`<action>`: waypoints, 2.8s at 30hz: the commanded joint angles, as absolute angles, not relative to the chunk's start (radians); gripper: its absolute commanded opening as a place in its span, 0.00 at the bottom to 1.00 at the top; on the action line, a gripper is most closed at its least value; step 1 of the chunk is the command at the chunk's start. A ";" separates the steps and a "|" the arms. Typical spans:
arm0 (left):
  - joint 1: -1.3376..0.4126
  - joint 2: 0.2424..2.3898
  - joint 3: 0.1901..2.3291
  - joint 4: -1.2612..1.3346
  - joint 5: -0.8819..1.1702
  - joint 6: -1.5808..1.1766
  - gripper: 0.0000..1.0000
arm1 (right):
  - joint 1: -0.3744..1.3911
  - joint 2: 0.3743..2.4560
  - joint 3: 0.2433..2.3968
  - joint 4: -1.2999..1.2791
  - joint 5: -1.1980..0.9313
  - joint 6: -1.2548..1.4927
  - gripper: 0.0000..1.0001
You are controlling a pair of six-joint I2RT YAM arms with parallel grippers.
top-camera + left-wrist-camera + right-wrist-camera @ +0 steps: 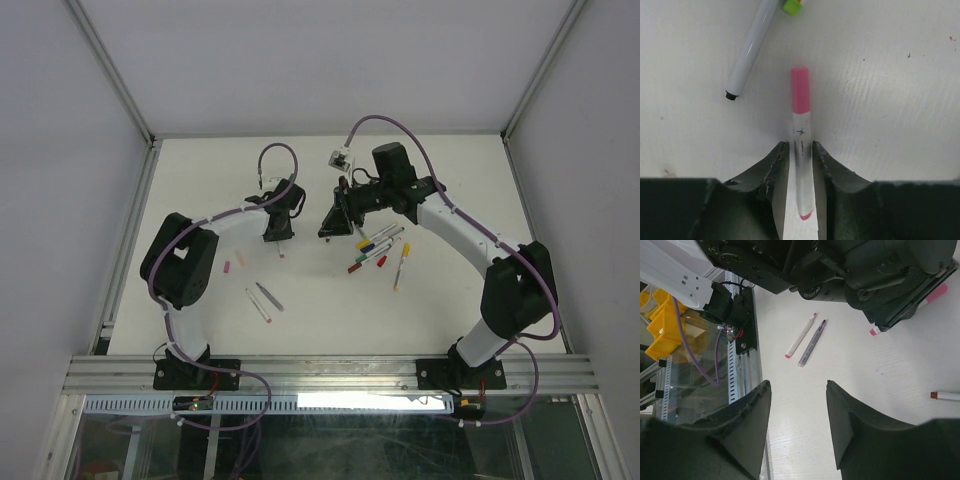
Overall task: Open the pen caps
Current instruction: Pick up the pen from the center of the board, then open the pen cap from the pen.
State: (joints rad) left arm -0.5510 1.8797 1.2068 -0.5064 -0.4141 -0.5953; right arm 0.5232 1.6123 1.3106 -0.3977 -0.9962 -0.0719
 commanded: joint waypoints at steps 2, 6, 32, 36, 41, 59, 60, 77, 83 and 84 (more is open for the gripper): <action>-0.563 1.878 1.237 -0.512 -0.403 -0.585 0.16 | 0.519 1.569 1.305 -0.350 -1.030 -0.058 0.51; -0.563 1.869 1.234 -0.512 -0.398 -0.591 0.07 | 0.519 1.569 1.304 -0.349 -1.033 -0.057 0.51; -0.566 1.001 0.519 0.311 0.057 -0.715 0.00 | 0.447 1.418 1.099 0.081 -1.205 0.214 0.51; -0.566 0.950 0.425 0.476 0.090 -0.751 0.00 | 0.446 1.429 1.066 0.173 -1.222 0.282 0.52; -0.566 0.925 0.349 0.613 0.109 -0.795 0.00 | 0.447 1.437 1.038 0.246 -1.232 0.336 0.52; -0.592 0.951 0.256 0.856 0.111 -0.887 0.00 | 0.457 1.483 0.945 0.495 -1.238 0.522 0.53; -0.594 0.950 0.253 0.865 0.107 -0.889 0.00 | 0.460 1.486 0.946 0.497 -1.238 0.522 0.53; -0.689 0.991 0.215 1.045 -0.028 -0.931 0.00 | 0.575 1.527 0.892 0.558 -1.107 0.510 0.55; -0.732 1.016 0.226 1.066 -0.111 -0.885 0.00 | 0.622 1.560 0.883 0.609 -1.075 0.578 0.55; -0.739 1.020 0.230 1.065 -0.118 -0.876 0.00 | 0.630 1.566 0.883 0.615 -1.072 0.588 0.55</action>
